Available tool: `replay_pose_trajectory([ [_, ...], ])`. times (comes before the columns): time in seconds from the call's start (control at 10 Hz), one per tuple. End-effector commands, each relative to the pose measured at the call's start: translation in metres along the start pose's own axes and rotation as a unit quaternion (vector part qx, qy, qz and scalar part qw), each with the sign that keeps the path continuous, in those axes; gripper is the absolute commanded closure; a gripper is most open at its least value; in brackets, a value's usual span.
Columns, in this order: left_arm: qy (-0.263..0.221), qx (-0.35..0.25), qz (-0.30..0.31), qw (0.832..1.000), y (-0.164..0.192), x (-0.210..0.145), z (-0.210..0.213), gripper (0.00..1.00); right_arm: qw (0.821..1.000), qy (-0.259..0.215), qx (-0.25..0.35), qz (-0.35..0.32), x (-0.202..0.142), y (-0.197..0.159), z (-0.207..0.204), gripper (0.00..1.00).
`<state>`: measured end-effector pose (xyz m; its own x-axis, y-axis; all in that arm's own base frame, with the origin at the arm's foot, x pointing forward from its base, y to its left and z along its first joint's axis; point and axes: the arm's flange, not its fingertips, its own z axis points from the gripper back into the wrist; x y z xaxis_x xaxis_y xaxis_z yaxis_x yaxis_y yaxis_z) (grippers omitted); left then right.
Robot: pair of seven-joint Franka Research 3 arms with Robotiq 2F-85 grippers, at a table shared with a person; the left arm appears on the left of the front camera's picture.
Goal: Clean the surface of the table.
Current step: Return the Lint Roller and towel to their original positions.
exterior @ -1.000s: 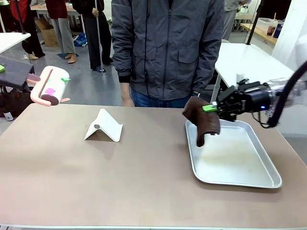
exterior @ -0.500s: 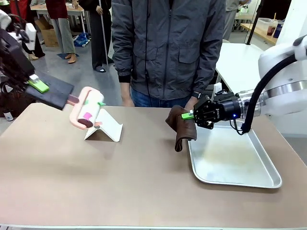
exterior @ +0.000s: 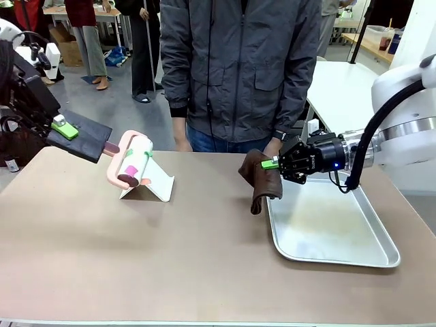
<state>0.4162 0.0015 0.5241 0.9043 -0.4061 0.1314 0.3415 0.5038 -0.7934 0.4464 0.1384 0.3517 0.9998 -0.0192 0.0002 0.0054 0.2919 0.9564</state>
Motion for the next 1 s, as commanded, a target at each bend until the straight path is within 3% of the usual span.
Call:
replay_pose_trajectory([
  [0.0, 0.005, -0.002, -0.006, 1.000, -0.002, -0.001, 0.004, 0.78, 1.000, 0.000, -0.005, 0.003, -0.001, 0.002, -0.004, 0.89],
  [0.1, 0.000, 0.000, 0.000, 1.000, 0.000, 0.000, 0.000, 0.78, 1.000, 0.000, 0.000, 0.000, 0.000, 0.000, 0.000, 0.89],
  [0.4, 0.045, 0.058, 0.041, 0.996, -0.023, 0.052, -0.035, 0.78, 0.999, -0.008, -0.031, -0.009, 0.031, -0.004, -0.048, 0.89],
  [0.6, 0.081, 0.089, 0.078, 0.990, -0.028, 0.079, -0.053, 0.78, 0.998, -0.032, -0.050, -0.010, 0.032, -0.003, -0.068, 0.89],
  [0.9, 0.090, 0.137, 0.126, 0.978, -0.031, 0.118, -0.082, 0.78, 0.996, -0.040, -0.085, -0.011, 0.028, -0.004, -0.083, 0.89],
])
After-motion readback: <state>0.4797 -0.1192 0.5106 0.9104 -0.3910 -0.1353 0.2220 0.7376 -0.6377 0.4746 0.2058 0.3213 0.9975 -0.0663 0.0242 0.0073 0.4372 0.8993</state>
